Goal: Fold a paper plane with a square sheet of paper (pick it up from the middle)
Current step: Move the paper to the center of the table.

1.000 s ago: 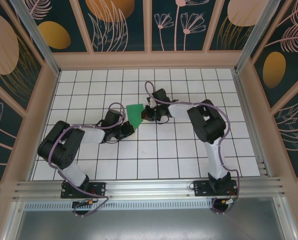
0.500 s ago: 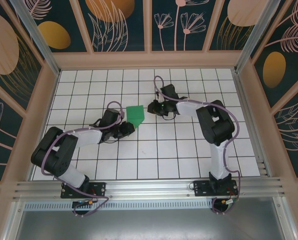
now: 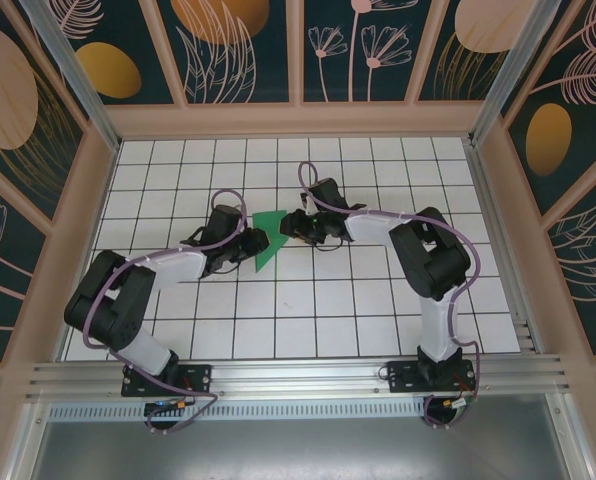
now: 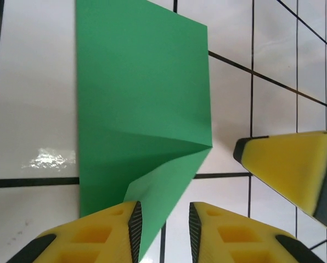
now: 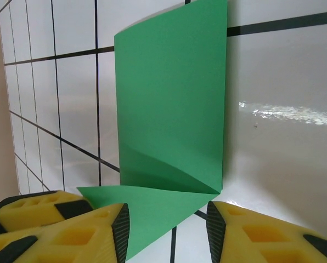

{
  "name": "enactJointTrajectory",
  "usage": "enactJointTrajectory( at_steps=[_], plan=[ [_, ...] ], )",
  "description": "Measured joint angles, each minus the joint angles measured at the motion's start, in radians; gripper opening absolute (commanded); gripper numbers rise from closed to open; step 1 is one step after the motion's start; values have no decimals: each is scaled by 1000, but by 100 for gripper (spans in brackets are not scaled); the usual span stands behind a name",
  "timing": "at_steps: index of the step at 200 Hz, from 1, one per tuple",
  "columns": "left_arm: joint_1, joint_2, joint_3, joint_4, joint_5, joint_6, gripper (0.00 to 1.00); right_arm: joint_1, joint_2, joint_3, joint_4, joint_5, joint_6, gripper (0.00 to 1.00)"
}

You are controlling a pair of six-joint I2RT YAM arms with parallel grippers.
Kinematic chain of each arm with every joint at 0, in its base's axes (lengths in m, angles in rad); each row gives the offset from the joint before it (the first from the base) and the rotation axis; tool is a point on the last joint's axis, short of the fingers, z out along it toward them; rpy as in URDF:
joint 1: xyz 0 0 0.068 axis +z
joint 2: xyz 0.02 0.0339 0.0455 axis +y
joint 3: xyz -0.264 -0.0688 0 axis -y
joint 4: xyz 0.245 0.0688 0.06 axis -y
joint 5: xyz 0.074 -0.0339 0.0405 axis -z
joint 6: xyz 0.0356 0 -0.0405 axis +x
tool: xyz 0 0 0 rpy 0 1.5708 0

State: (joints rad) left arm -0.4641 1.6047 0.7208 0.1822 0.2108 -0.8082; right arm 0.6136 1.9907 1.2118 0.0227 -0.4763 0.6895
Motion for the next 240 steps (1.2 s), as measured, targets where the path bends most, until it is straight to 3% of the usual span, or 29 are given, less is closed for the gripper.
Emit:
enactJointTrajectory(
  at_steps=[47,107,176,190,214,240],
  plan=[
    [4,54,16,0,-44,0,25,3,8,0,4,0,27,47],
    [10,71,16,0,-63,0,27,24,60,29,-22,0,28,44],
    [13,79,16,0,-63,0,28,46,75,45,-20,-27,34,26],
    [13,79,16,0,-63,0,29,46,81,50,-19,-34,37,12],
    [13,79,16,0,-62,0,35,46,87,52,-11,-36,55,3],
    [13,62,16,-5,-59,11,44,45,80,39,-2,9,73,1]
  ],
)
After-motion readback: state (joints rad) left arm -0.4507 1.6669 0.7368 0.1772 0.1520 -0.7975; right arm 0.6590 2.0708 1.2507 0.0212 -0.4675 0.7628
